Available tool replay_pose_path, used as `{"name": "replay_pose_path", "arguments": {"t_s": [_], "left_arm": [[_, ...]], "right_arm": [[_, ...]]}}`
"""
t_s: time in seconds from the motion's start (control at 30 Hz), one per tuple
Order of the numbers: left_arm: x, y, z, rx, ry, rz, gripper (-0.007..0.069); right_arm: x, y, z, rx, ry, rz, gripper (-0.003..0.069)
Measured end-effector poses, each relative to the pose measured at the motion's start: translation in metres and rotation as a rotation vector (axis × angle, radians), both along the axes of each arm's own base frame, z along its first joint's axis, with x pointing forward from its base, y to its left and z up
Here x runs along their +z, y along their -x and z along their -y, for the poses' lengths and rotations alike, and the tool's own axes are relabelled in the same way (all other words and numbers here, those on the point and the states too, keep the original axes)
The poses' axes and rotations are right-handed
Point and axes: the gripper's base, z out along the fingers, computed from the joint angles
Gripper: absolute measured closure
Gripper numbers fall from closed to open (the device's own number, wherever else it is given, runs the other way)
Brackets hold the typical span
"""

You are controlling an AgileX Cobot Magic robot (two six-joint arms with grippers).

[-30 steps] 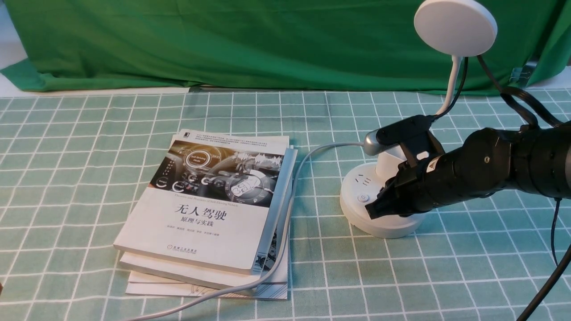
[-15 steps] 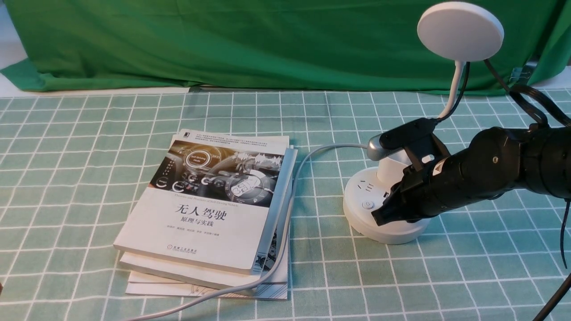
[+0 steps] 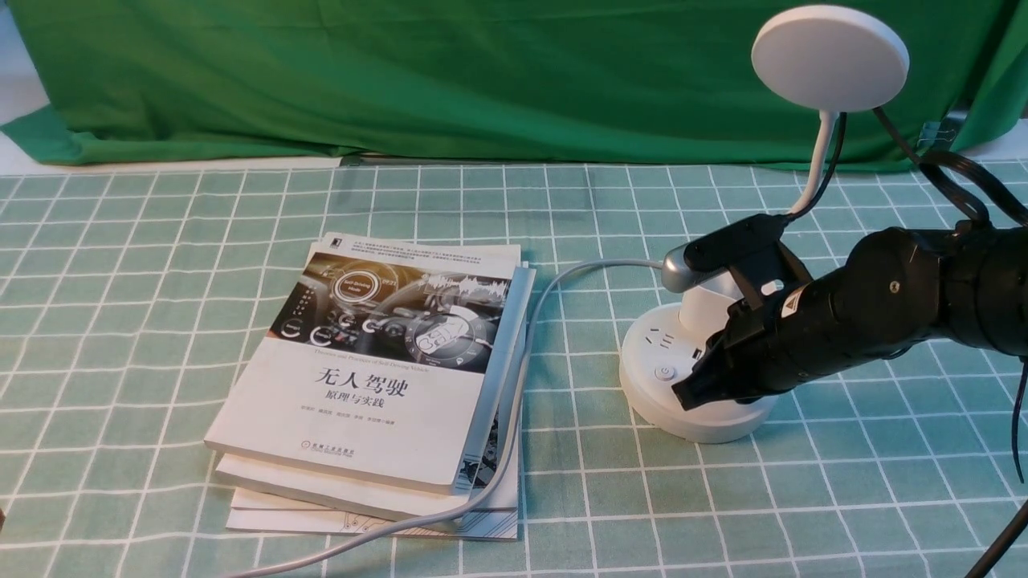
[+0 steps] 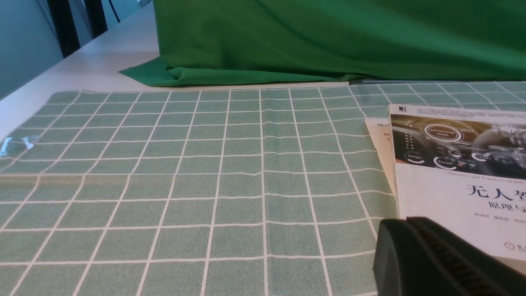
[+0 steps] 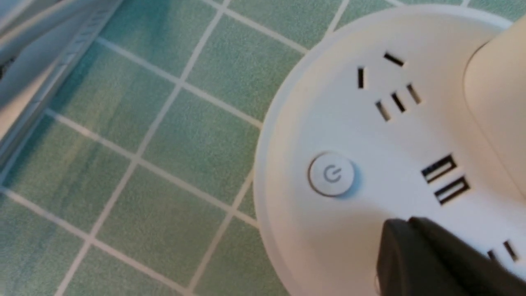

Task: Turn on the table lamp.
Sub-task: 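Press the button on the base of the white desk lamp with the right gripper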

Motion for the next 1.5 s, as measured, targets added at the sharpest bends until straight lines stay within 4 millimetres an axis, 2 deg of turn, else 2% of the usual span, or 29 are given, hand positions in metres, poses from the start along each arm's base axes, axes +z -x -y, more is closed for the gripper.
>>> {"name": "replay_pose_path", "arguments": {"t_s": [0.33, 0.67, 1.1, 1.2, 1.27, 1.4, 1.43, 1.5], "left_arm": [[0.0, 0.0, 0.0, 0.0, 0.0, 0.0, 0.0603], [0.0, 0.0, 0.0, 0.0, 0.0, 0.0, 0.0603], [0.0, 0.0, 0.0, 0.0, 0.0, 0.0, 0.0603], [0.0, 0.0, 0.0, 0.0, 0.0, 0.0, 0.0603], [0.0, 0.0, 0.0, 0.0, 0.0, 0.0, 0.0603], [0.0, 0.0, 0.0, 0.0, 0.0, 0.0, 0.0603], [0.0, 0.0, 0.0, 0.0, 0.0, 0.0, 0.0603], [0.0, 0.0, 0.0, 0.0, 0.0, 0.0, 0.0603]], "right_arm": [[0.005, 0.003, 0.001, 0.01, 0.005, -0.009, 0.0628], [-0.005, 0.002, 0.001, 0.014, 0.022, -0.03, 0.0628], [-0.003, 0.001, 0.001, 0.009, 0.019, -0.042, 0.0628], [0.006, 0.007, 0.003, 0.01, 0.015, -0.064, 0.0627], [0.019, 0.013, 0.005, 0.009, 0.005, -0.062, 0.0626], [0.071, 0.037, 0.015, 0.017, -0.037, -0.003, 0.062], [0.071, 0.037, 0.015, 0.016, -0.038, -0.003, 0.062], [0.099, 0.055, 0.022, 0.022, -0.066, 0.043, 0.062]]}}
